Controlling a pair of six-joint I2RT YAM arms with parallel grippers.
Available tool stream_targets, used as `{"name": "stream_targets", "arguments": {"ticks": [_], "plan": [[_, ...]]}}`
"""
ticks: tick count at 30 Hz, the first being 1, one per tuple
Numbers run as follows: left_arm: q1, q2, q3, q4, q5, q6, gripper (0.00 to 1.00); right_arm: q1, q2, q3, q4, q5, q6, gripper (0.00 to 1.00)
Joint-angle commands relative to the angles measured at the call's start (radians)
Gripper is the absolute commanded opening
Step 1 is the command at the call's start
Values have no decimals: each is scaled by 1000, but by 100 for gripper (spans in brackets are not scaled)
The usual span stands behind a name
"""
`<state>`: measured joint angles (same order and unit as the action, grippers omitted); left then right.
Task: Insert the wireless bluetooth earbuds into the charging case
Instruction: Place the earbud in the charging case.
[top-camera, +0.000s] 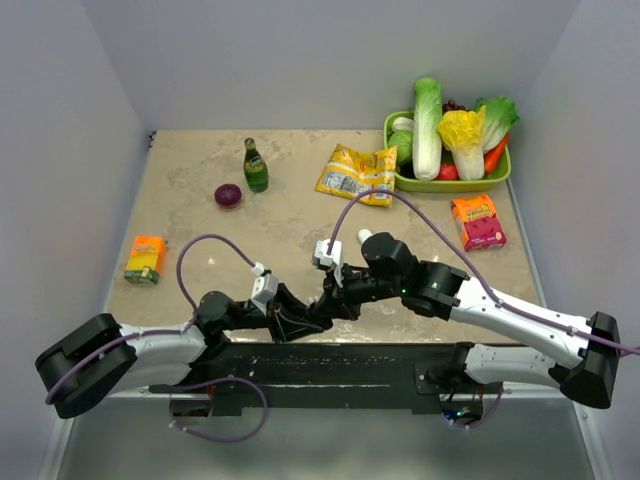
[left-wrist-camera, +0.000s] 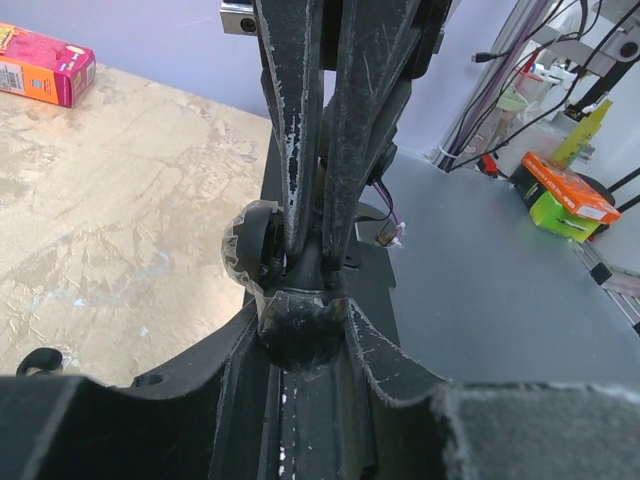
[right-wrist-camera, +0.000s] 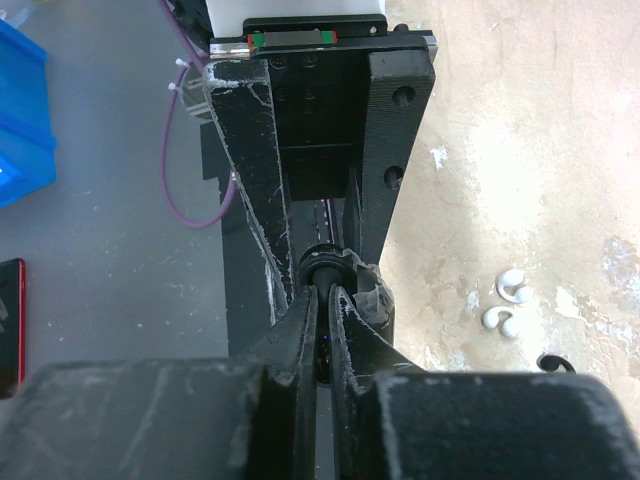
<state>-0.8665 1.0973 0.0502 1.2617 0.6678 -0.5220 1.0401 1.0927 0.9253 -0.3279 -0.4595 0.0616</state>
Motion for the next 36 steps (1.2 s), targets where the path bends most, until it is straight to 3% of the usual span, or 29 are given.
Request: {"name": "stream_targets", "arguments": {"ticks": [1,13,15,19,21,27,36], "plan": [[-5,-19,-32,611,-16,34,0,5,-17,-13,16,36,24,10],[-5,-4,-50,628,-36,37,0,5,-105,53,47,168,76,36],[-5,-8,-50,619,-51,46,0,3,-198,40,79,258,105,39],[-5,-19,-84,622,-76,48,0,-5,-329,-37,110,652,156,52],[-5,-43,-92,617,-91,47,0,-40,-317,-86,84,708,193,53],[-5,-140,-104,541,-111,57,0,-199,-217,-282,190,538,299,51],[-6,-188,-124,508,-128,62,0,-207,82,-327,322,473,294,48]]}}
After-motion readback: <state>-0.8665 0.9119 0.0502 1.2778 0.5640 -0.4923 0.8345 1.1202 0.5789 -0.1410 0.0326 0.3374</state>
